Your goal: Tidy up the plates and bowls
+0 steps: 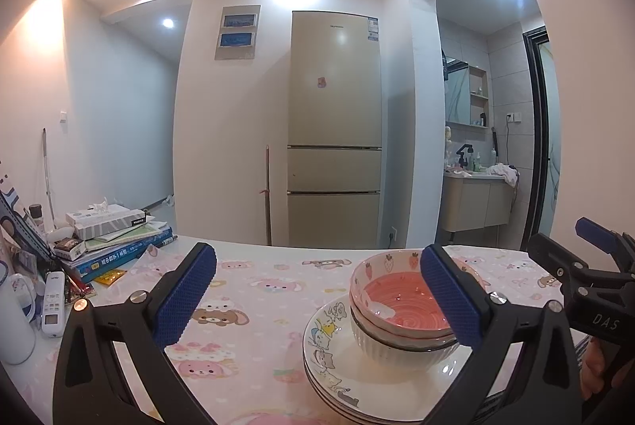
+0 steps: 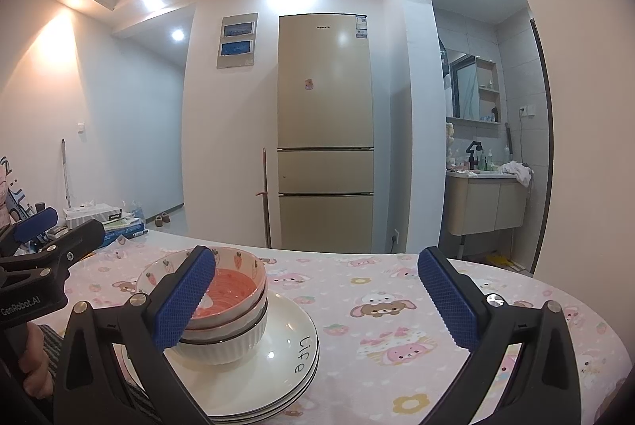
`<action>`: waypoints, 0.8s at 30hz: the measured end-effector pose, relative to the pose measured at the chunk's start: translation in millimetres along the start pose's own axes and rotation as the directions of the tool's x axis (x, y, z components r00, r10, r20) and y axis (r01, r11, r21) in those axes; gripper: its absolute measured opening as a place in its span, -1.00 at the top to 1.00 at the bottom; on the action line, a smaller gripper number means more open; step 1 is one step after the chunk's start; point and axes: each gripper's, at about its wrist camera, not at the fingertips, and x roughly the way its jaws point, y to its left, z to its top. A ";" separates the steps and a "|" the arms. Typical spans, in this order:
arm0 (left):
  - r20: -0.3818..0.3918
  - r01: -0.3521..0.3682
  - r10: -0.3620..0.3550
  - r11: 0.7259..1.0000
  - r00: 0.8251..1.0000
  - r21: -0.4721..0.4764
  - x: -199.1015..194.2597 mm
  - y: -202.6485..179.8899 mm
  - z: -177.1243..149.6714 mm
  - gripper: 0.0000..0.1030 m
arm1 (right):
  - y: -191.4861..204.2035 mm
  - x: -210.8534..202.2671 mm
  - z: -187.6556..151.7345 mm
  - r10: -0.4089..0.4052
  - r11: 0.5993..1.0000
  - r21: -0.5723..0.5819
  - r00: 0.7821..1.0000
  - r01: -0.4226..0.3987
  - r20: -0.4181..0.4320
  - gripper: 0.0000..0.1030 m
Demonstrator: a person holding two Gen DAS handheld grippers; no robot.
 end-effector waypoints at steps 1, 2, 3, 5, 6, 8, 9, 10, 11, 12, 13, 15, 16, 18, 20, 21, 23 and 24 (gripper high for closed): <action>0.000 0.000 0.000 1.000 1.000 0.001 0.1 0.1 -0.1 -0.99 | 0.1 -0.1 0.0 0.000 1.000 0.000 1.000 0.000 0.000 -1.00; 0.000 -0.001 0.001 1.000 1.000 0.002 0.1 -0.1 0.0 -0.99 | -0.6 -0.5 -0.3 0.001 1.000 0.000 1.000 -0.001 0.000 -1.00; 0.001 -0.001 0.001 1.000 1.000 0.004 0.1 -0.2 0.2 -0.99 | 0.0 0.0 0.1 0.001 1.000 0.001 1.000 -0.001 0.000 -1.00; 0.003 -0.001 0.001 1.000 1.000 0.006 0.0 -0.5 0.3 -0.99 | -0.6 -0.3 -0.3 0.000 1.000 0.003 1.000 0.000 -0.001 -1.00; 0.003 -0.001 0.001 1.000 1.000 0.006 0.1 -0.6 0.4 -0.99 | -0.1 -0.1 0.1 0.001 1.000 0.002 1.000 -0.001 0.000 -1.00; 0.002 -0.001 0.001 1.000 1.000 0.006 0.1 -0.7 0.2 -0.99 | -0.2 -0.4 -0.2 0.001 1.000 0.002 1.000 -0.001 0.000 -1.00; 0.001 -0.001 0.001 1.000 1.000 0.006 0.3 -0.7 0.3 -0.99 | 0.0 -0.2 0.1 0.001 1.000 0.000 1.000 -0.001 0.000 -1.00; 0.001 -0.001 0.001 1.000 1.000 0.006 0.1 -0.7 0.3 -0.99 | -0.1 -0.4 0.0 0.001 1.000 0.000 1.000 -0.001 0.001 -1.00; 0.001 -0.001 0.001 1.000 1.000 0.006 0.0 -0.8 0.1 -0.99 | -0.2 -0.6 0.0 0.001 1.000 -0.002 1.000 -0.001 0.001 -1.00; 0.000 -0.001 0.001 1.000 1.000 0.006 0.0 -0.9 0.1 -0.99 | 0.1 -0.3 0.4 0.000 1.000 -0.001 1.000 0.000 0.001 -1.00; 0.000 -0.002 0.002 1.000 1.000 0.006 0.0 -1.1 0.2 -0.99 | -0.1 -0.5 0.2 0.000 1.000 -0.002 1.000 0.000 0.002 -1.00; 0.001 -0.001 0.001 1.000 1.000 0.006 0.0 -1.1 0.3 -0.99 | -0.3 -0.4 0.3 0.000 1.000 -0.002 1.000 0.000 0.003 -1.00; 0.002 -0.001 0.001 1.000 1.000 0.006 -0.1 -1.2 0.5 -0.99 | -0.2 -0.6 0.3 0.000 1.000 -0.003 1.000 0.000 0.004 -1.00; 0.000 -0.001 0.001 1.000 1.000 0.007 0.4 -1.2 0.4 -0.99 | -0.3 -0.5 0.2 0.000 1.000 -0.002 1.000 0.000 0.003 -1.00; -0.005 -0.003 0.003 1.000 1.000 0.009 0.9 -1.8 -0.1 -0.99 | -1.0 -0.4 -0.2 0.000 1.000 -0.003 1.000 0.000 0.002 -1.00; -0.007 -0.003 0.003 1.000 1.000 0.011 1.3 -1.9 0.0 -0.99 | -0.3 -0.5 0.1 0.000 1.000 -0.003 1.000 0.000 0.002 -1.00; -0.006 -0.002 0.002 1.000 1.000 0.012 1.6 -1.7 -0.2 -0.99 | -0.3 -0.6 0.2 0.000 1.000 -0.002 1.000 0.000 0.003 -1.00; -0.006 -0.002 0.002 1.000 1.000 0.013 1.4 -2.0 -0.2 -0.99 | -0.4 -0.6 0.2 0.000 1.000 -0.003 1.000 0.000 0.003 -1.00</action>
